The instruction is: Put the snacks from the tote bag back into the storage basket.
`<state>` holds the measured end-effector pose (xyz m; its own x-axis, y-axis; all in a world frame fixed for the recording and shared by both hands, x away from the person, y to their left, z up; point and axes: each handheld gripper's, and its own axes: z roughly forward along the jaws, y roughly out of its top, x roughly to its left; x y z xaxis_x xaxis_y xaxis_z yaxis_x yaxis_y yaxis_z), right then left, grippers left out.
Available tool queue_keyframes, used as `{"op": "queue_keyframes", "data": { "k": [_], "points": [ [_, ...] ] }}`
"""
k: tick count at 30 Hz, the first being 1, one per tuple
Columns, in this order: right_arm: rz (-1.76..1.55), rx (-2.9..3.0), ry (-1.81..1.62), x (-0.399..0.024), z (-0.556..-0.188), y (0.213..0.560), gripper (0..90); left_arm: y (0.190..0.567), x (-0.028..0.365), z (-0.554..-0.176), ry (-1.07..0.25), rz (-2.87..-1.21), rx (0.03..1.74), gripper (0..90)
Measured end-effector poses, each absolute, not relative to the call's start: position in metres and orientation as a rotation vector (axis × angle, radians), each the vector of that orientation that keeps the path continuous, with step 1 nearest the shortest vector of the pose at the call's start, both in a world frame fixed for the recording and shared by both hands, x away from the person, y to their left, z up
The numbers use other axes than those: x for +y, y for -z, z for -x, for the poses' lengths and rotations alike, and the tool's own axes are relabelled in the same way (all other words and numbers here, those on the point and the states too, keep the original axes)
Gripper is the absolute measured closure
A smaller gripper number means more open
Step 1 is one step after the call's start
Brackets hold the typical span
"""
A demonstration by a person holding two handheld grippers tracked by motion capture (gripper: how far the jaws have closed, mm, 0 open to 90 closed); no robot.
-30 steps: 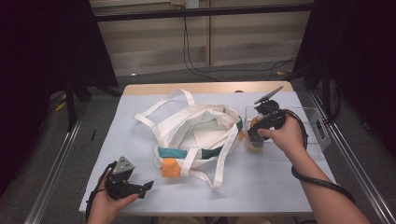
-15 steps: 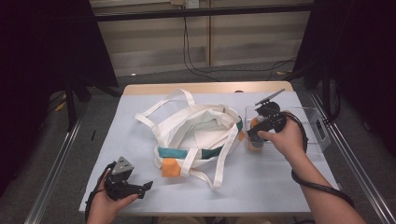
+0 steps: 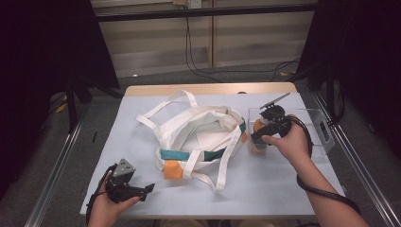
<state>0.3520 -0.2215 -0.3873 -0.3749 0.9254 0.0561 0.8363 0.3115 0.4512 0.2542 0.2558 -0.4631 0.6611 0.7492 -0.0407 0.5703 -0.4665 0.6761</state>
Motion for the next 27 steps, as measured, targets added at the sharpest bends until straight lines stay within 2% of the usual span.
{"op": "queue_keyframes", "data": {
  "k": [12, 27],
  "points": [
    [-1.617, 2.349, -0.68, -0.23, -0.343, 0.385, 14.7, 0.463, 0.252, -0.256, -0.348, -2.22, 0.999, 5.9],
    [-1.558, 2.354, -0.697, -0.23, -0.33, 0.386, 13.3, 0.462, 0.253, -0.255, -0.343, -2.22, 1.005, 5.9]
  ]
}}
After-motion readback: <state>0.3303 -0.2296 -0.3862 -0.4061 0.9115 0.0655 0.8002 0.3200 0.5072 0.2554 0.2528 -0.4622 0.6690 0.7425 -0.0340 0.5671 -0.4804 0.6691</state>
